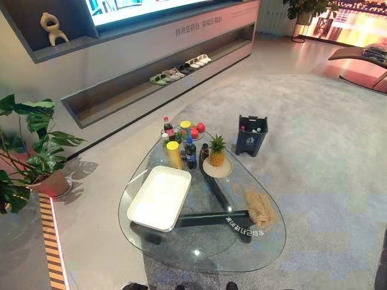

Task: Wipe the table with a cloth and put it in the basket.

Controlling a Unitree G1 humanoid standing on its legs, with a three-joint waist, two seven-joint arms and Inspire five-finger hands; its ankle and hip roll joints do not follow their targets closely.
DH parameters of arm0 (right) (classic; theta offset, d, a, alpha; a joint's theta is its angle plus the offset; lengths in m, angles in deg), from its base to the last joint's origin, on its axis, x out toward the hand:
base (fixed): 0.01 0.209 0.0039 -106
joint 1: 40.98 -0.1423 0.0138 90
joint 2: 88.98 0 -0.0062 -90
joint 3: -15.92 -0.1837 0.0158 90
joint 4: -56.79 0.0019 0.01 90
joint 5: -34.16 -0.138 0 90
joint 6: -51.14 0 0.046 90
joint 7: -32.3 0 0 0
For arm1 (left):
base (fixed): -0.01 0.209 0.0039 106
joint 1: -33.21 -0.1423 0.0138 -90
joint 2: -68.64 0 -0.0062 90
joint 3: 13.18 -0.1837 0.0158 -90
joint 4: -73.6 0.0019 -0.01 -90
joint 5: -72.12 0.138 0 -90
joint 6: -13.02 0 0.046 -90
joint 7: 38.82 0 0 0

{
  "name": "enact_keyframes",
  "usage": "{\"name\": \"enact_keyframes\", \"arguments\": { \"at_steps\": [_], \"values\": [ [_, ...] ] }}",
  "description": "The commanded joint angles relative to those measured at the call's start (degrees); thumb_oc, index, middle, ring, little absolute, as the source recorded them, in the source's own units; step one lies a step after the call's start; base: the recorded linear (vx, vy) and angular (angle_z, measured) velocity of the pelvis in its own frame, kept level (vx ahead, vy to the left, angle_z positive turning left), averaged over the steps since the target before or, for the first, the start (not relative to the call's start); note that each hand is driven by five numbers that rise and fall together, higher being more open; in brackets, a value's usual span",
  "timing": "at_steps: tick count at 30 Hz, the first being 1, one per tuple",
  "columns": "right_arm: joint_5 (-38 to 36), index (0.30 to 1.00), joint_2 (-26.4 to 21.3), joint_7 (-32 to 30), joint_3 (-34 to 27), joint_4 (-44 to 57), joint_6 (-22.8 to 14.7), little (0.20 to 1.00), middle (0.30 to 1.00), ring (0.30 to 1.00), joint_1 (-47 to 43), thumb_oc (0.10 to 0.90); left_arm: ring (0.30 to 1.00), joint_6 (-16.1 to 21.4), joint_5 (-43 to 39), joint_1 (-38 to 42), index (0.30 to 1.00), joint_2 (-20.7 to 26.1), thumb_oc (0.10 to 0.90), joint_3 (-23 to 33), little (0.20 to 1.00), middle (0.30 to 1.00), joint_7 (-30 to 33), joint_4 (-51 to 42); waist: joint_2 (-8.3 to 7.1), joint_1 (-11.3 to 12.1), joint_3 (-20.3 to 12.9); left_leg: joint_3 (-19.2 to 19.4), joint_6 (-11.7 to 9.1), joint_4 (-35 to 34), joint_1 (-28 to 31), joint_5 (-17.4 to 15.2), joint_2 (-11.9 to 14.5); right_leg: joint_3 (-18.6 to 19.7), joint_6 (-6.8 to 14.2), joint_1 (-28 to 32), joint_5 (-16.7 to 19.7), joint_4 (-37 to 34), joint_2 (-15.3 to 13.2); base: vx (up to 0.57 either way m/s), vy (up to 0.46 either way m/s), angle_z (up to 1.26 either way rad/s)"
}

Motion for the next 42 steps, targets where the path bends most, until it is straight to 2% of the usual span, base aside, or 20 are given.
{"name": "enact_keyframes", "arguments": {
  "at_steps": [1,33,42],
  "values": [
    [1.2,0.900,-0.4,0.1,2.1,-2.7,0.4,0.900,0.900,0.900,-4.9,0.800,0.900,1.1,1.7,5.1,0.900,0.6,0.800,-1.6,0.900,0.900,0.3,3.0,-1.36,-0.6,2.1,1.4,1.1,0.0,0.3,-3.7,-2.8,-3.6,1.7,2.8,-2.3,0.3,-0.3,-0.13,-0.028,-0.17],
    [0.9,0.900,-0.2,0.1,2.2,-2.4,0.6,0.900,0.900,0.900,-4.9,0.800,0.900,1.6,1.0,5.1,0.900,0.3,0.800,-1.5,0.900,0.900,0.6,2.9,-1.40,-0.5,2.2,1.4,1.1,0.0,0.3,-3.7,-2.8,-3.7,1.6,2.9,-2.4,0.3,-0.2,0.00,0.000,0.00],
    [0.7,0.900,-1.0,1.2,3.2,-1.4,1.3,0.900,0.900,0.900,-5.5,0.800,0.900,0.8,-0.3,5.0,0.900,0.4,0.800,-2.3,0.900,0.900,1.1,1.8,-0.82,-0.6,4.2,1.3,0.8,0.0,-1.7,-2.7,-2.6,-3.4,1.6,1.0,-1.6,0.3,-0.2,0.02,-0.006,0.00]
  ]
}}
